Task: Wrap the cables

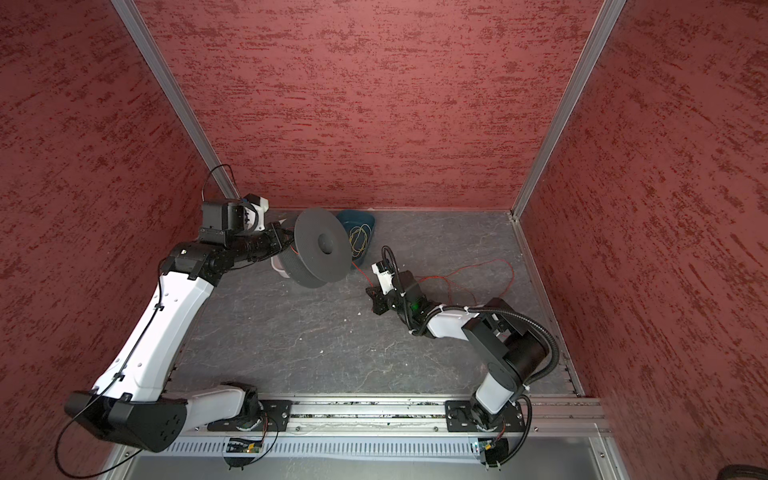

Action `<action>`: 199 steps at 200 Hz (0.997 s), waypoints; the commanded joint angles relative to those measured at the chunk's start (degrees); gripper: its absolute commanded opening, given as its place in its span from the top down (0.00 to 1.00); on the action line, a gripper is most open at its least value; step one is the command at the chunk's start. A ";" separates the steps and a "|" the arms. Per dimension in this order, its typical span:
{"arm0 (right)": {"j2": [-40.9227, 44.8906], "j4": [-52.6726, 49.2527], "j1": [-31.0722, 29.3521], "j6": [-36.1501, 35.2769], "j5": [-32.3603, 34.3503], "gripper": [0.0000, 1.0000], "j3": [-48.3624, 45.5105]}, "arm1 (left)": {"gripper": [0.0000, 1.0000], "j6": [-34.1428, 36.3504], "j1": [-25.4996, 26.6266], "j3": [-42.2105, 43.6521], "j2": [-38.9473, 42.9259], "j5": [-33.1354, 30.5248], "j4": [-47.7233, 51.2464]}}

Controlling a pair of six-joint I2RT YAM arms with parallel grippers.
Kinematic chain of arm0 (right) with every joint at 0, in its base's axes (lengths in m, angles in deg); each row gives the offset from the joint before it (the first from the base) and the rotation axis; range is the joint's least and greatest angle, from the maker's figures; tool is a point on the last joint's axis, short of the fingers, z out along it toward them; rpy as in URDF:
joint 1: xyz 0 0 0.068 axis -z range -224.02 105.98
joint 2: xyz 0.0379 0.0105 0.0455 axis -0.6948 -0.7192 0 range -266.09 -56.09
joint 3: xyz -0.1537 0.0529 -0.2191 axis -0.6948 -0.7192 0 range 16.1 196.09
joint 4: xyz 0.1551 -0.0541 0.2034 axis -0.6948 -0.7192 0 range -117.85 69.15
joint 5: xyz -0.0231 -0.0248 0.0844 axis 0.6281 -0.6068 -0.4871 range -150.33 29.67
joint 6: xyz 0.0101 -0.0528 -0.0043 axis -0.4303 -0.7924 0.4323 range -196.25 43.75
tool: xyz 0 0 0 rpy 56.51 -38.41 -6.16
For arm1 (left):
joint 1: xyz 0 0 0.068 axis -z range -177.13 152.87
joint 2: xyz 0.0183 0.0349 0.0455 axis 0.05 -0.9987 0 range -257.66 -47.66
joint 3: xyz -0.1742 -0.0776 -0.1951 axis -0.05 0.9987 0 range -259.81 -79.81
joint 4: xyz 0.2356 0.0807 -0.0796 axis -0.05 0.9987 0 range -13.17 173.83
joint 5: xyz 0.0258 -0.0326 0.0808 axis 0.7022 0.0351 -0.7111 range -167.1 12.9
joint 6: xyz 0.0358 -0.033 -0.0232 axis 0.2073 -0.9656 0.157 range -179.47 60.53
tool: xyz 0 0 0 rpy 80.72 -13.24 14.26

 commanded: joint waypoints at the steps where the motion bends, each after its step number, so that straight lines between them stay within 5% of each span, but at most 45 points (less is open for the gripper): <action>1: 1.18 -3.75 -2.99 -2.71 7.15 1.00 1.60 | 1.00 -4.96 -0.86 -0.39 -0.51 0.78 -10.12; 109: 0.52 -14.06 -14.75 -8.43 11.49 1.00 11.45 | 1.00 -8.76 2.91 6.06 -1.74 -15.30 -20.79; 199: 6.44 -30.53 -17.61 -12.84 14.22 1.00 21.90 | 1.00 3.96 14.14 1.44 -7.48 -39.96 -12.82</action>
